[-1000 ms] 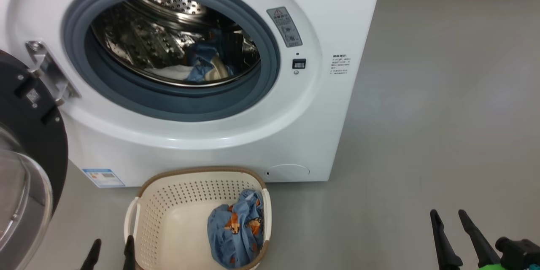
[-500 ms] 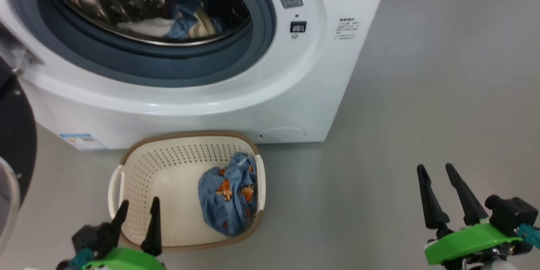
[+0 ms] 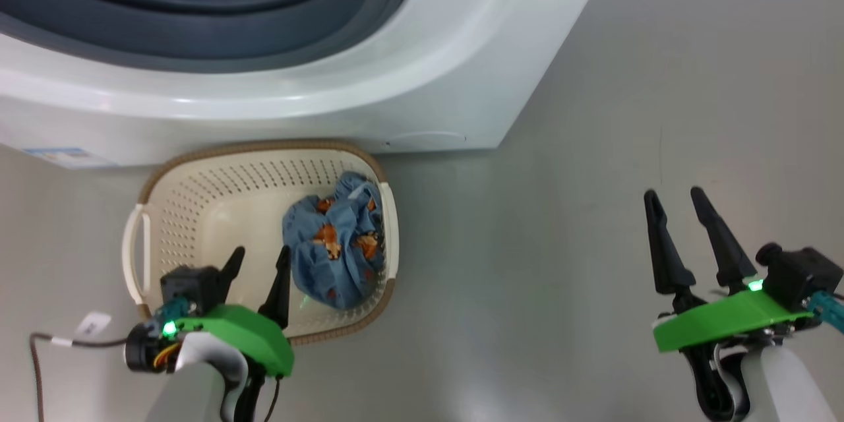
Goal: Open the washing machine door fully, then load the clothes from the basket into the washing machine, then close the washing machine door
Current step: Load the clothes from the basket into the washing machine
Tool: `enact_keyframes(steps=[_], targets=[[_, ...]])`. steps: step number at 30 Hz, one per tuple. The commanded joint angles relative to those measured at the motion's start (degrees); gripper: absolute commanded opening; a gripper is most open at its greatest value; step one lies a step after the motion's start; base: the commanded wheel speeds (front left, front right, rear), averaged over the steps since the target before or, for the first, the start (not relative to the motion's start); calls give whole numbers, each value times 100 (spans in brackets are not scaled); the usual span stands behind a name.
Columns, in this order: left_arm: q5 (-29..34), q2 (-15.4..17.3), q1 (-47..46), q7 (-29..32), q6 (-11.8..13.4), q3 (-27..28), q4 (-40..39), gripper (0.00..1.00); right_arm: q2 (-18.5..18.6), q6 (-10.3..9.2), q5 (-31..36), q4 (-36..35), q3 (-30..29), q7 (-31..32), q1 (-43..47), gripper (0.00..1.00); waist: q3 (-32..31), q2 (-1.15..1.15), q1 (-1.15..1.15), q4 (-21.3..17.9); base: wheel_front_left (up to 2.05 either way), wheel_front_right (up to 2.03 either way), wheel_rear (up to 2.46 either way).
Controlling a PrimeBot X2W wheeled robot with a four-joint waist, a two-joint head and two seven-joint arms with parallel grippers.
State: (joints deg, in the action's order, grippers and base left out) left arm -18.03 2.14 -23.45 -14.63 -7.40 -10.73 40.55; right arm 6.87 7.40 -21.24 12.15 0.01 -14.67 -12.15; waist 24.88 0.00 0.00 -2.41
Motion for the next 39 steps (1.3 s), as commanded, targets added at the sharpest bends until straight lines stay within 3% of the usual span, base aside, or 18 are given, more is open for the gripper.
enact_keyframes(steps=[1, 10, 23, 39], targets=[[-123, 137, -285, -37, -9, 2, 167, 100, 2, 9, 37, -164, 150, -33, -170, 100, 531, 0, 0, -99, 0, 0, 0], [-531, 258, -1121, -37, -9, -709, 856, 100, -12, 9, 63, -217, 282, -33, -627, 100, 1173, 0, 0, -221, 0, 0, 0], [-1473, 558, -2209, -37, -9, -2159, 1606, 100, -56, 9, 72, -312, 403, -33, -1099, 100, 2004, 0, 0, -505, 0, 0, 0], [-2823, 988, -3059, -37, -9, -3813, 1954, 100, -126, 9, 72, -427, 521, -33, -1247, 100, 2476, 0, 0, -832, 0, 0, 0]])
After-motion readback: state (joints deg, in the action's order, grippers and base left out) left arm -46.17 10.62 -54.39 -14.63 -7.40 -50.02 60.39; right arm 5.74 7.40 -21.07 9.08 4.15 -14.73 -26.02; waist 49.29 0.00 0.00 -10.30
